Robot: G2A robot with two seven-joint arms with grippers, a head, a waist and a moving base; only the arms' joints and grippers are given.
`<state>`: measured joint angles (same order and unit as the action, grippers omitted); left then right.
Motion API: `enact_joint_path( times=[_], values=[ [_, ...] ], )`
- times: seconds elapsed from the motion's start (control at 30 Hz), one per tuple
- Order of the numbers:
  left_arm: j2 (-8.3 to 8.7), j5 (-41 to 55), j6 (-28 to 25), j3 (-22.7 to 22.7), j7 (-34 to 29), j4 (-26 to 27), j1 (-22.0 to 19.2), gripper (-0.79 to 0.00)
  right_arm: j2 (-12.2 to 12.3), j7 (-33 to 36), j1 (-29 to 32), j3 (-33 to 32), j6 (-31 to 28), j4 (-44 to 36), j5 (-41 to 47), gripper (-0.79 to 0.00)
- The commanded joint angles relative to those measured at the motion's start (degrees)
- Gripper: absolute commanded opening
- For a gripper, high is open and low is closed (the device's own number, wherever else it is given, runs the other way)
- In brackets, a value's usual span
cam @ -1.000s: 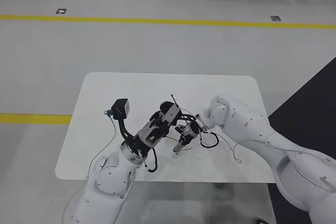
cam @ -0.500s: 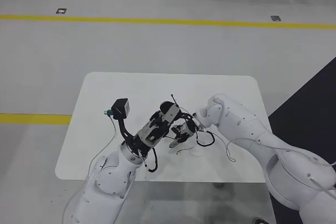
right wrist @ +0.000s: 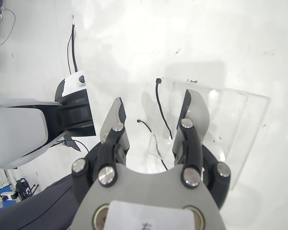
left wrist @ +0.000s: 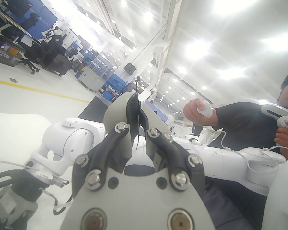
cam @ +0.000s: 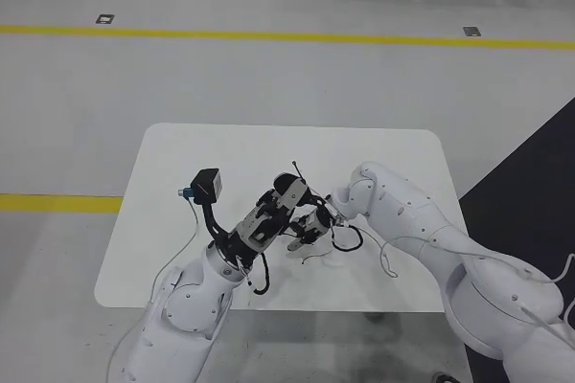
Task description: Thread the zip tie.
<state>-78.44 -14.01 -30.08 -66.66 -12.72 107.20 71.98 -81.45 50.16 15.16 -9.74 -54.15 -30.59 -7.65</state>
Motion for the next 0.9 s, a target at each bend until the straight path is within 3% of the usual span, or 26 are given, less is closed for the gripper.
enact_joint_path(
  times=[0.0, 0.27, 0.5, 0.57, 0.77, 0.87],
  values=[
    [0.00, 0.00, 0.00, 0.00, 0.00, 0.00, 0.00, -0.785, -0.24, 0.02, 0.05, 0.00, 0.02, 0.36, -0.04, -0.394],
    [0.00, 0.00, 0.00, 0.00, 0.00, 0.00, 0.00, -0.785, -0.97, 0.05, 0.08, 0.00, 0.05, 1.15, -0.70, -0.419],
    [0.00, 0.00, 0.00, 0.00, 0.00, 0.00, 0.00, -0.785, -1.39, -0.10, 0.14, 0.00, -0.10, 1.55, -1.11, -0.496],
    [0.00, 0.00, 0.00, 0.00, 0.00, 0.00, 0.00, -0.785, -1.47, -0.09, 0.13, 0.00, -0.10, 1.80, -1.22, -0.573],
    [0.00, 0.00, 0.00, 0.00, 0.00, 0.00, 0.00, -0.785, -1.63, -0.41, 0.53, 0.00, -0.42, 2.40, -1.61, -0.622],
    [0.00, 0.00, 0.00, 0.00, 0.00, 0.00, 0.00, -0.785, -1.69, -0.63, 0.64, 0.00, -0.64, 2.63, -1.95, -0.686]
  ],
)
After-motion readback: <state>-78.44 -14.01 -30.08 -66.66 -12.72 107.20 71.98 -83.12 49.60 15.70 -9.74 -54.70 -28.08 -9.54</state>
